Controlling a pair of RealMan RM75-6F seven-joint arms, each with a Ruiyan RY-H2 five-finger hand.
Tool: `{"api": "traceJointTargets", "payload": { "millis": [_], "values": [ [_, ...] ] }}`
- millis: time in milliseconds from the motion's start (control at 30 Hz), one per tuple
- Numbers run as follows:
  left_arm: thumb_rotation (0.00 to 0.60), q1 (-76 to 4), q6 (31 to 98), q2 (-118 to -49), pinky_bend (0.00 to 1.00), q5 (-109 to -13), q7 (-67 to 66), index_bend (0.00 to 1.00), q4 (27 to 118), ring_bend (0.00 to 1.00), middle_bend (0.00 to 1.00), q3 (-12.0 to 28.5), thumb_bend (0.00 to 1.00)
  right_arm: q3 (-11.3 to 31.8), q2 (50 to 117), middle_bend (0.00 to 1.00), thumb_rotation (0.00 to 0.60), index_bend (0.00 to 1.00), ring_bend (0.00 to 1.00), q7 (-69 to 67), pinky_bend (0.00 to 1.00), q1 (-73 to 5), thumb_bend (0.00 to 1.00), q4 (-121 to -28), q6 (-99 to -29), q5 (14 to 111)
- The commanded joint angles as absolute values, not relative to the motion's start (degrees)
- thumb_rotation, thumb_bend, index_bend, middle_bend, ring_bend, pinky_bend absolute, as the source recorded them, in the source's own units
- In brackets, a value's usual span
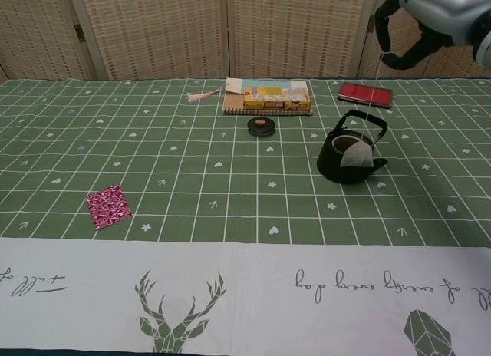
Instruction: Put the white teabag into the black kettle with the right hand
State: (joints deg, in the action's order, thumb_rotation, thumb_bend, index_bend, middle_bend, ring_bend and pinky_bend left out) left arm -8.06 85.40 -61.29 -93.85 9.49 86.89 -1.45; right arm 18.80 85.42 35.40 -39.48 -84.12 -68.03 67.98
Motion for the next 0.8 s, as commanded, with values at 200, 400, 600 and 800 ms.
{"api": "traceJointTargets", "payload": {
  "millis": [200, 400, 600, 800],
  "values": [
    [0.6, -7.97, 85.79, -61.03, 0.04, -94.03, 10.66, 0.0, 86.71, 0.07, 0.0, -1.46, 0.28, 19.64, 85.96, 0.02, 0.6, 0.65, 0.0, 36.77, 0.0, -41.15, 0.43, -84.27, -68.19, 66.67],
    [0.6, -8.06, 85.67, -60.93, 0.04, -94.24, 11.33, 0.0, 86.54, 0.07, 0.0, -1.59, 0.28, 20.17, 85.68, 0.02, 0.6, 0.65, 0.0, 37.51, 0.0, -41.96, 0.43, -84.56, -68.27, 65.13],
    [0.6, -7.94, 86.08, -60.83, 0.04, -94.39, 11.7, 0.0, 86.52, 0.07, 0.0, -1.59, 0.28, 20.2, 85.72, 0.02, 0.6, 0.65, 0.0, 37.16, 0.0, -42.54, 0.43, -83.73, -67.91, 63.72],
    [0.6, -7.88, 86.13, -60.82, 0.04, -94.28, 11.65, 0.0, 86.41, 0.07, 0.0, -1.55, 0.28, 19.16, 86.47, 0.02, 0.6, 0.65, 0.0, 35.97, 0.0, -42.84, 0.43, -82.08, -67.62, 63.78]
  ]
}}
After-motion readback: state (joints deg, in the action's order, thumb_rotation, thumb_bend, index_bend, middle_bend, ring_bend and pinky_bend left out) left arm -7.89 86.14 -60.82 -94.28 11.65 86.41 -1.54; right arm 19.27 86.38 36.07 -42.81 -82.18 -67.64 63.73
